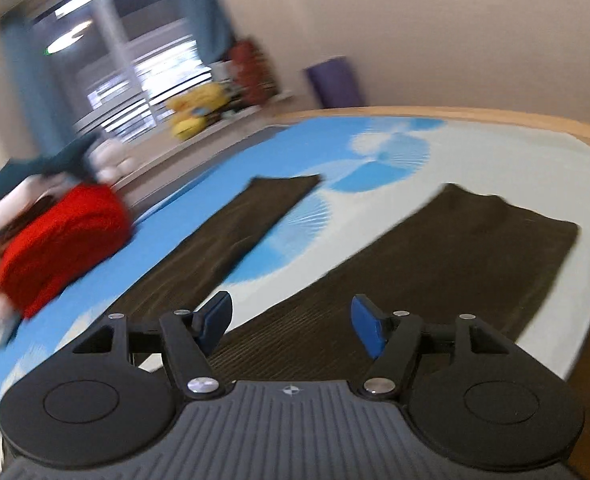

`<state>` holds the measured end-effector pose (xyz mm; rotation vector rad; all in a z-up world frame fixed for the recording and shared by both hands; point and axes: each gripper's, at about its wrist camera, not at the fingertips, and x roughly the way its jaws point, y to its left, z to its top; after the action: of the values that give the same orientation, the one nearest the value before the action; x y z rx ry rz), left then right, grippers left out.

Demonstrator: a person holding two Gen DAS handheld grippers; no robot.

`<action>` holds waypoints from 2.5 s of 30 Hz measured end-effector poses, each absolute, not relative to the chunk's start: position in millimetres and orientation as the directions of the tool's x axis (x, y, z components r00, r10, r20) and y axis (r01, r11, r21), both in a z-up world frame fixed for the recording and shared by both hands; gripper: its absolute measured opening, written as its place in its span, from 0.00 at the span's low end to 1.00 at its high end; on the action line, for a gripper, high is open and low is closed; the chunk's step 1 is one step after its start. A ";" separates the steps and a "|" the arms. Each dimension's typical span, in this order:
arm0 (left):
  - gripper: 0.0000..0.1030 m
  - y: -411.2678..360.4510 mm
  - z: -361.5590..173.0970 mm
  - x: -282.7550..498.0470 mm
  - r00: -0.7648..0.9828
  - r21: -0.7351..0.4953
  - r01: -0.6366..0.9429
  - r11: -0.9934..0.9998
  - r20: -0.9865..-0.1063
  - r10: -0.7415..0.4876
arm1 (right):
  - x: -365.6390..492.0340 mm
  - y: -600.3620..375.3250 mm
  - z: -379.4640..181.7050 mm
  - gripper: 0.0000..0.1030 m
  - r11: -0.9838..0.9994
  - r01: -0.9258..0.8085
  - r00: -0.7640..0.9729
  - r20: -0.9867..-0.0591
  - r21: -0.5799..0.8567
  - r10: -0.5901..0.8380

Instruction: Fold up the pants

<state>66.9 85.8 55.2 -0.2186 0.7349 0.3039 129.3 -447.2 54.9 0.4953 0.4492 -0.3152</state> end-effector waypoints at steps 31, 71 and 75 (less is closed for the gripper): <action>1.00 49.1 94.9 180.3 0.755 -0.001 -0.206 0.979 -0.636 0.158 | 179.4 -372.3 77.5 0.77 0.859 0.375 0.890 -0.394 0.349 -0.229; 0.29 112.0 -58.3 453.1 0.562 0.160 0.147 0.976 -0.825 0.051 | 654.6 -352.4 -59.4 0.24 0.904 0.421 0.603 -0.768 0.076 -0.217; 0.08 114.9 -39.1 437.4 0.598 0.145 0.114 0.983 -0.800 0.049 | 642.8 -344.3 -54.6 0.02 0.931 0.365 0.638 -0.734 0.023 -0.232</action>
<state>437.4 114.9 -39.1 0.1886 0.9306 -0.0376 642.8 -344.3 -54.6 0.1755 0.8103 -0.3427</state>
